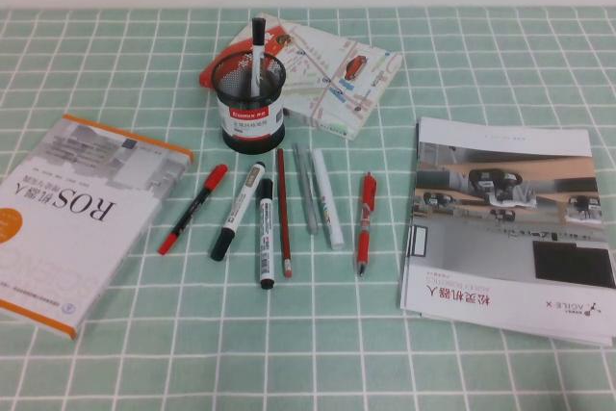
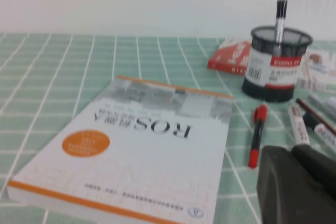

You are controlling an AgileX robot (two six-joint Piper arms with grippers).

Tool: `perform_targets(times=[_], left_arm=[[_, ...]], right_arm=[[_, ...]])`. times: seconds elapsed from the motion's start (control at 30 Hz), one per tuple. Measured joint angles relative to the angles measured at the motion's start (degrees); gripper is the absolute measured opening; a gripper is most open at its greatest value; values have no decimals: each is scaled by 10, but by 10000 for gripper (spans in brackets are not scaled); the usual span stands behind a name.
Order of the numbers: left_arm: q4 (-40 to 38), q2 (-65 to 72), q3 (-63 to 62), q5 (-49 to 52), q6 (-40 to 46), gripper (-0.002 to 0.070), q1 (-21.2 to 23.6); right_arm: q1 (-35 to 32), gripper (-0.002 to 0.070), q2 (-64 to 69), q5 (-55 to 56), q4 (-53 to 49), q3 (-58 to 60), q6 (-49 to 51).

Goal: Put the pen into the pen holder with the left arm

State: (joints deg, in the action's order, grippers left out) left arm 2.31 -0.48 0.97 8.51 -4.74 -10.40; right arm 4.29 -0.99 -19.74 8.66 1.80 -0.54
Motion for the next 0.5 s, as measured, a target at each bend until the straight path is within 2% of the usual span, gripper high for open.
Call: perform_targets(times=[0.5], left_arm=[[9,0,5,125,-3,0,3]], right_arm=[[0,-20,0,0,0,0,0]])
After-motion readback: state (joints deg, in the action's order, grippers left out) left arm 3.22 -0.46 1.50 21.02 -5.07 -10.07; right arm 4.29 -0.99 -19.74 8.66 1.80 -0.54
